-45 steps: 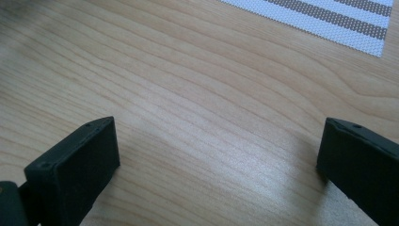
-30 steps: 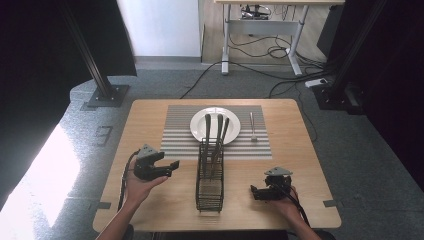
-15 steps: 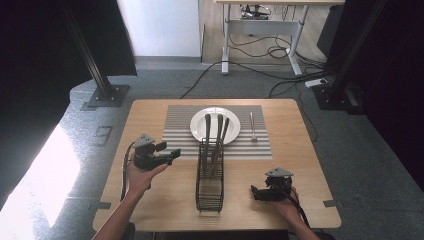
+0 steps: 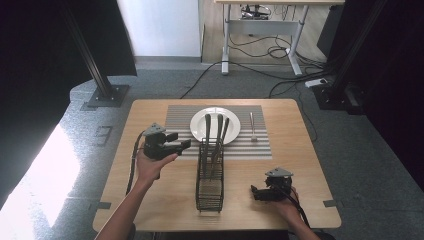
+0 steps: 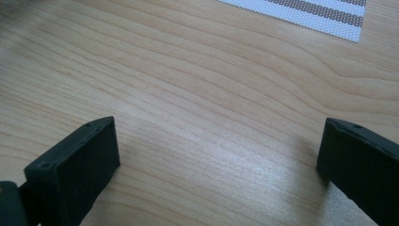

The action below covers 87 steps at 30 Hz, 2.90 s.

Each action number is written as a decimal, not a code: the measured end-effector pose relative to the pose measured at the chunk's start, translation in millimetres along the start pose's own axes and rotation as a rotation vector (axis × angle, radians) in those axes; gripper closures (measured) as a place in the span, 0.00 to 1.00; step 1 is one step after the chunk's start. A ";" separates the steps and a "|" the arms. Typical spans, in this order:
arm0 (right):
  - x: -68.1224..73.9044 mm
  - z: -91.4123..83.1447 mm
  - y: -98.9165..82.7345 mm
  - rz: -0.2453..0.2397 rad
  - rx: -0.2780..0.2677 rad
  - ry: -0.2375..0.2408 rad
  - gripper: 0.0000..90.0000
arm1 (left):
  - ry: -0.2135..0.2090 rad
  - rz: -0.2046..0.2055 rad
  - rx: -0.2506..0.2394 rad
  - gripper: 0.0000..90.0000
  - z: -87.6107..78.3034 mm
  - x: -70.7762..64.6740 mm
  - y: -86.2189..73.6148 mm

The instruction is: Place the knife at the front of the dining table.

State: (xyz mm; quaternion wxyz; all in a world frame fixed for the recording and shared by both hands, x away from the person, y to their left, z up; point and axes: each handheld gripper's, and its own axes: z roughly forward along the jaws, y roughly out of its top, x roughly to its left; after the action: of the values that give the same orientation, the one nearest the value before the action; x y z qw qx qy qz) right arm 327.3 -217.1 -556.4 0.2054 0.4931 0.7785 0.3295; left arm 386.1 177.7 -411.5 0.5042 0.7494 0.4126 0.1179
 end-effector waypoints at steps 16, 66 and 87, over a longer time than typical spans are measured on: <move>0.5 0.1 0.1 -0.002 -0.001 0.004 0.00 | -0.028 0.025 0.014 0.41 27.9 -20.1 26.7; 0.5 0.3 0.2 -0.018 -0.002 0.016 0.00 | -0.133 0.108 -0.033 0.93 75.4 -24.0 24.7; 0.4 0.1 0.3 -0.018 0.000 0.019 0.00 | -0.186 0.195 -0.246 0.93 4.0 -42.1 58.9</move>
State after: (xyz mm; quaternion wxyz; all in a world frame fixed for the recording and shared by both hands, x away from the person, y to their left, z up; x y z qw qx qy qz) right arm 327.4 -216.5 -556.2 0.2009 0.4828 0.7849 0.3324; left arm 391.3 135.1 -353.0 0.6141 0.7263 0.2721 0.1460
